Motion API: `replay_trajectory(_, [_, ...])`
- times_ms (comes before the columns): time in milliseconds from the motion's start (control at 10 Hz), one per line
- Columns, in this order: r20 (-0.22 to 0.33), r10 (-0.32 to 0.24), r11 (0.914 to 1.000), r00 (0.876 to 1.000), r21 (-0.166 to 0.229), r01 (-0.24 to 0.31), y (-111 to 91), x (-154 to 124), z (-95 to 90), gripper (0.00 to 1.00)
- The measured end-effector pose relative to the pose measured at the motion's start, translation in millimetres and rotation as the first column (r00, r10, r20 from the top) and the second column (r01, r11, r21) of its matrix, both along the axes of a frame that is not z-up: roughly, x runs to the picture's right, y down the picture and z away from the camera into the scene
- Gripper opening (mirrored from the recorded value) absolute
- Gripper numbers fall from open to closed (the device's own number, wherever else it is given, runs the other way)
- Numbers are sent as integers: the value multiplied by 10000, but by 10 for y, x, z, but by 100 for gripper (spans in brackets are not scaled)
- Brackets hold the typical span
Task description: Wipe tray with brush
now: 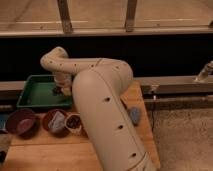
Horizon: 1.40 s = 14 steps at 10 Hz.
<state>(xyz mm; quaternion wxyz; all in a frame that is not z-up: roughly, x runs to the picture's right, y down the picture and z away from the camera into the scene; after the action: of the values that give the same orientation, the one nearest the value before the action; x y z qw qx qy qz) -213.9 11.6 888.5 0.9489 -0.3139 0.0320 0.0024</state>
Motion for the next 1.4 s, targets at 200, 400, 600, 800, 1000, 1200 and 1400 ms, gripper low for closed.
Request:
replay_trajectory(200, [-291,91,10000,9995,-4,-91,-67,-36,200,0])
replay_trajectory(400, [-205,63,10000,9998,71,-62,-150,-249,321,0])
replay_trajectory(600, [151,-23,9999,9999,146,20,-200,-505,356,0])
replay_trajectory(800, [767,-126,9995,9970,307,103,-275,-742,268,0])
replay_trajectory(1000, [1536,-381,9983,9874,488,310,-239,-983,51,0])
replay_trajectory(1200, [2404,-674,9967,9683,606,543,-138,-1242,-227,0])
replay_trajectory(1400, [3177,-1023,9939,9427,722,836,-22,-1404,-515,0])
